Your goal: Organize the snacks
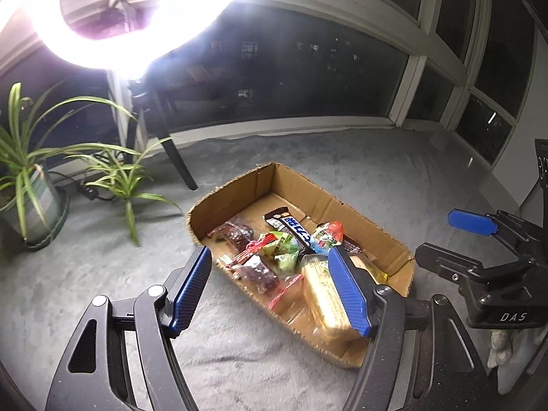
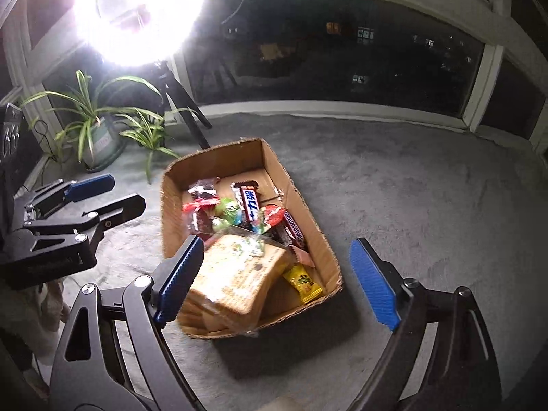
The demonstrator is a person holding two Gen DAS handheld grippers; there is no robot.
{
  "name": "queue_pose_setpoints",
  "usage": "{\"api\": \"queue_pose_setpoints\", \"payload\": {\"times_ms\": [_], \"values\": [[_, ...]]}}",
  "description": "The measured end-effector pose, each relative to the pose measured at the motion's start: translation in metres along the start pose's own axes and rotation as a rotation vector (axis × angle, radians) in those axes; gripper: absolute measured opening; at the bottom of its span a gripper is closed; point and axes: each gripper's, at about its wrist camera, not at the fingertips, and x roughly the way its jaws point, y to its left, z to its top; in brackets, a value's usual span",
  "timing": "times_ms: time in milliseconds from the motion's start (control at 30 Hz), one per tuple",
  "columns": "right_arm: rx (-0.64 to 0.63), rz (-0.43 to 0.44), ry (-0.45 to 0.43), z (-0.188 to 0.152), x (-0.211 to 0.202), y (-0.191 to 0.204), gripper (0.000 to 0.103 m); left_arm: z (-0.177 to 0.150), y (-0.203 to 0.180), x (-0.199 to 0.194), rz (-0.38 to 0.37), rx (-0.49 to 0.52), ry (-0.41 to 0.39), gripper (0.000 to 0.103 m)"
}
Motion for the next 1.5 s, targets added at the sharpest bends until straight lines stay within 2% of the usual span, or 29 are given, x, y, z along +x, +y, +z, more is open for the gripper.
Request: {"api": "queue_pose_setpoints", "payload": {"times_ms": [133, 167, 233, 433, 500, 633, 833, 1133, 1500], "values": [[0.000, -0.013, -0.040, -0.002, -0.023, 0.015, 0.091, -0.006, 0.003, -0.020, 0.010, 0.003, -0.032, 0.070], [0.004, -0.019, -0.051, -0.003, -0.030, 0.020, 0.098, -0.008, 0.004, -0.026, 0.010, 0.005, -0.040, 0.071], [0.012, -0.024, -0.071, -0.005, -0.040, 0.026, 0.103, -0.011, 0.005, -0.037, 0.015, 0.006, -0.053, 0.071], [0.033, -0.027, -0.100, -0.014, -0.067, 0.046, 0.103, -0.030, 0.014, -0.074, 0.027, -0.019, -0.088, 0.072], [0.036, -0.053, -0.097, -0.018, -0.074, 0.054, 0.103, -0.037, 0.017, -0.085, 0.040, -0.027, -0.098, 0.079], [0.027, -0.095, -0.112, -0.029, -0.086, 0.067, 0.103, -0.050, 0.021, -0.106, 0.059, -0.034, -0.115, 0.079], [0.049, -0.105, -0.128, -0.044, -0.101, 0.085, 0.103, -0.068, 0.023, -0.136, 0.082, -0.058, -0.136, 0.080], [0.040, -0.100, -0.126, -0.052, -0.104, 0.097, 0.103, -0.075, 0.021, -0.157, 0.093, -0.056, -0.157, 0.080], [0.038, -0.108, -0.121, -0.052, -0.104, 0.099, 0.103, -0.077, 0.022, -0.157, 0.087, -0.079, -0.141, 0.080]]}}
